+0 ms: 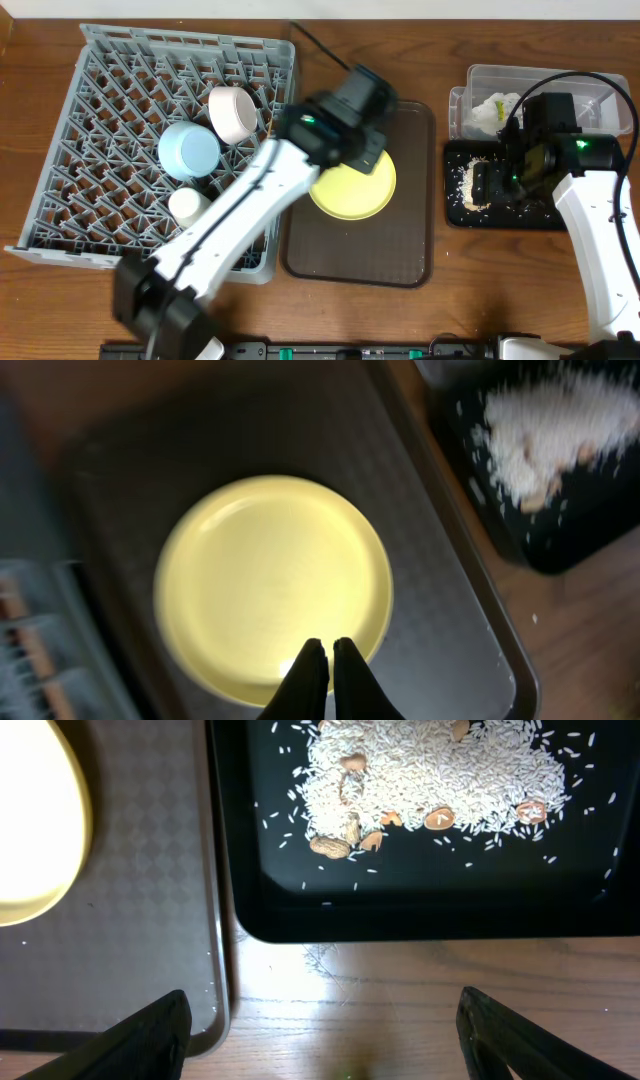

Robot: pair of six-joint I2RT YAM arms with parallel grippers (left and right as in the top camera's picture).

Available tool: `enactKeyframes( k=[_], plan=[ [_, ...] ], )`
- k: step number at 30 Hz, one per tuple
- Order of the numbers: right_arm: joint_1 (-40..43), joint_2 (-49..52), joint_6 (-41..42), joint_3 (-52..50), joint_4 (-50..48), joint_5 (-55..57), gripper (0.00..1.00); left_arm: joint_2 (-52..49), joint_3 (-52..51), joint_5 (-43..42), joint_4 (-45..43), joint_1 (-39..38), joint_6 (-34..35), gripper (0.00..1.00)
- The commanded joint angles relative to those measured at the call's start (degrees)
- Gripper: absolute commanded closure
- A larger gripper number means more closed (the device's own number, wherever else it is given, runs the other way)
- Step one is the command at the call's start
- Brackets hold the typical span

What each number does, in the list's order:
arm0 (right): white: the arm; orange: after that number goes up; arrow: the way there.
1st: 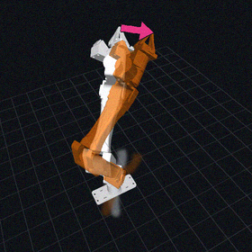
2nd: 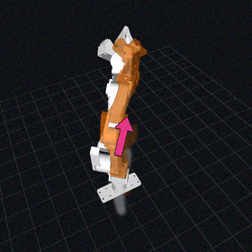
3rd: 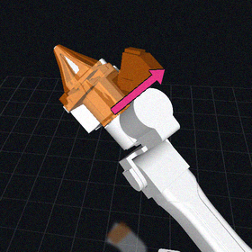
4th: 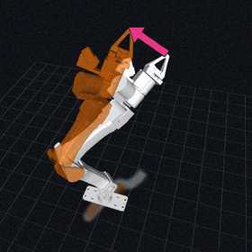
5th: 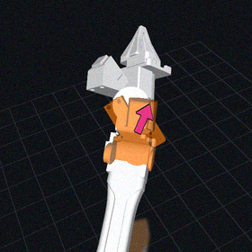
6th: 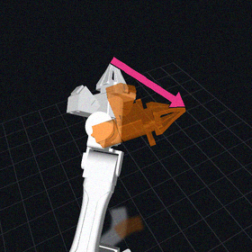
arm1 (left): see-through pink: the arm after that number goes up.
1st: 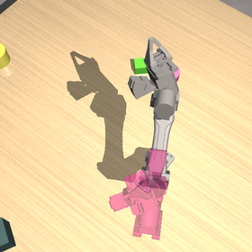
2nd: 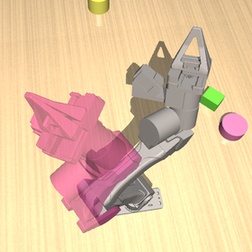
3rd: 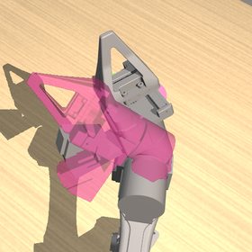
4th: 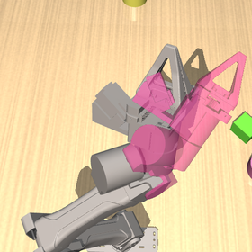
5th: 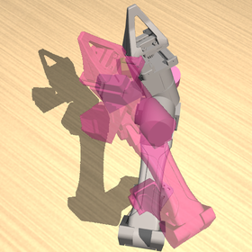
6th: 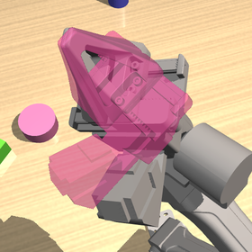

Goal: Sort waste into correct bins and load items into the dishwasher

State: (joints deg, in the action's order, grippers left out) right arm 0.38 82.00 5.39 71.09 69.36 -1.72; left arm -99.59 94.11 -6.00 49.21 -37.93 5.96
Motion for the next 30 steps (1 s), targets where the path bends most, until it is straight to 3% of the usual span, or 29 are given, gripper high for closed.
enactKeyframes(
  k=[1,3,4,5,7,9,12,18,26,28,30],
  plan=[
    [0.3,-0.7,-0.5,0.8,0.1,-0.3,0.17,3.9,-0.1,-2.8,0.1,4.1,0.3,0.94],
    [0.3,-0.7,-0.5,0.8,0.1,-0.3,0.17,3.6,-0.1,-2.7,0.2,4.2,0.3,0.92],
    [0.3,-0.7,-0.5,0.8,0.1,-0.3,0.17,3.2,-0.1,-2.7,0.3,4.1,0.3,0.84],
    [0.3,-0.7,-0.5,0.8,0.1,-0.3,0.17,2.3,-0.1,-2.6,0.3,3.5,0.3,0.69],
    [0.3,-0.7,-0.5,0.8,0.3,-0.3,0.17,0.8,-0.1,-2.5,0.2,2.6,0.3,0.56],
    [0.5,-0.7,0.9,0.8,1.3,2.9,0.18,-2.6,-0.1,-1.9,0.2,0.6,0.4,0.52],
    [1.9,-0.7,9.3,0.8,3.3,13.0,0.13,-7.1,-0.1,-1.6,-0.2,-1.7,0.5,0.5],
    [7.6,-0.7,12.0,0.8,3.9,13.0,0.05,-18.2,-0.1,4.8,-2.8,-8.2,0.7,0.42],
    [8.9,-0.7,11.7,0.8,4.0,11.9,0.03,-28.5,-0.1,15.1,-3.7,-13.7,0.7,0.42],
    [8.9,-0.7,11.7,0.8,3.9,11.9,0.03,-30.1,-0.1,16.6,-3.1,-14.1,0.7,0.54],
    [8.9,-0.7,11.7,0.8,3.9,11.7,0.03,-30.3,-0.1,17.1,-2.6,-14.1,0.7,0.78]
  ],
)
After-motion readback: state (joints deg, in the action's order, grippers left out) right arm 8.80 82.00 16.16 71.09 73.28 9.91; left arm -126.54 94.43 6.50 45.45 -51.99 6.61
